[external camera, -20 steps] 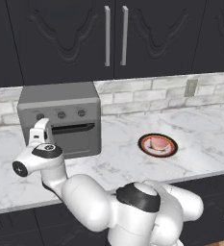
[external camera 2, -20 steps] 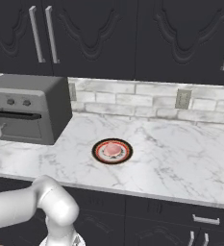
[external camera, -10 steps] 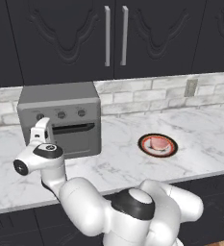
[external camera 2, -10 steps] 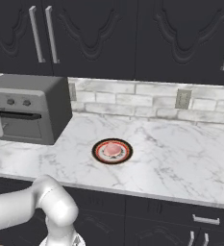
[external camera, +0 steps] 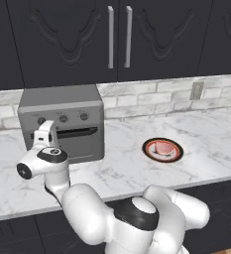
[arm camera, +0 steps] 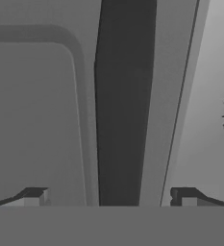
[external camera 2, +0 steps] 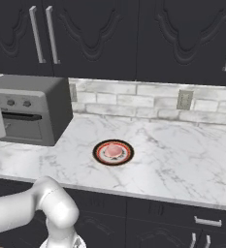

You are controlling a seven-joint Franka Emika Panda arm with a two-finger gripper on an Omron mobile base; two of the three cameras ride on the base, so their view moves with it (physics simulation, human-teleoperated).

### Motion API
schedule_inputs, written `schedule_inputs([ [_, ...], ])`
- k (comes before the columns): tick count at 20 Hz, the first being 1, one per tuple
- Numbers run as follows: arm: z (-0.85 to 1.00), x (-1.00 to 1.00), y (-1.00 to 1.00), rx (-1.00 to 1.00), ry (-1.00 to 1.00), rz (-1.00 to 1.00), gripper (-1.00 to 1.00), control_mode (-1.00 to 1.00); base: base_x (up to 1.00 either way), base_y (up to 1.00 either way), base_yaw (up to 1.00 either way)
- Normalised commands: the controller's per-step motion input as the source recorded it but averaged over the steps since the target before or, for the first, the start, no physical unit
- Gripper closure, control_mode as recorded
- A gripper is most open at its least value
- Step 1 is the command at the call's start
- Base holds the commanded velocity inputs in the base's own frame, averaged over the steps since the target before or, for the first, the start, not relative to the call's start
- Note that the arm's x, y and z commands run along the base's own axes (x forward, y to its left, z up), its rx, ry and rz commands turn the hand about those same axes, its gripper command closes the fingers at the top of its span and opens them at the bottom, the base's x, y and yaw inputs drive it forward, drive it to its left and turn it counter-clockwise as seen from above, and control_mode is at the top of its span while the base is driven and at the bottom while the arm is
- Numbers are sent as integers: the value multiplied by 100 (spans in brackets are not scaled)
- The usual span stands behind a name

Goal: Open the toaster oven door. Place the bread on the top rack in the toaster oven and place the steak on the bottom rack.

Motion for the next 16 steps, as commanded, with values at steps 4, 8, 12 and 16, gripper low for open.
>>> schedule_inputs([
  [4,0,6,-11,0,0,0,-100,-100,0,0,0],
  [8,0,8,-8,0,0,0,-100,-100,0,0,0],
  [12,0,13,-6,0,0,1,100,-100,0,0,0],
  [16,4,14,-2,0,-1,0,100,-100,0,0,0],
])
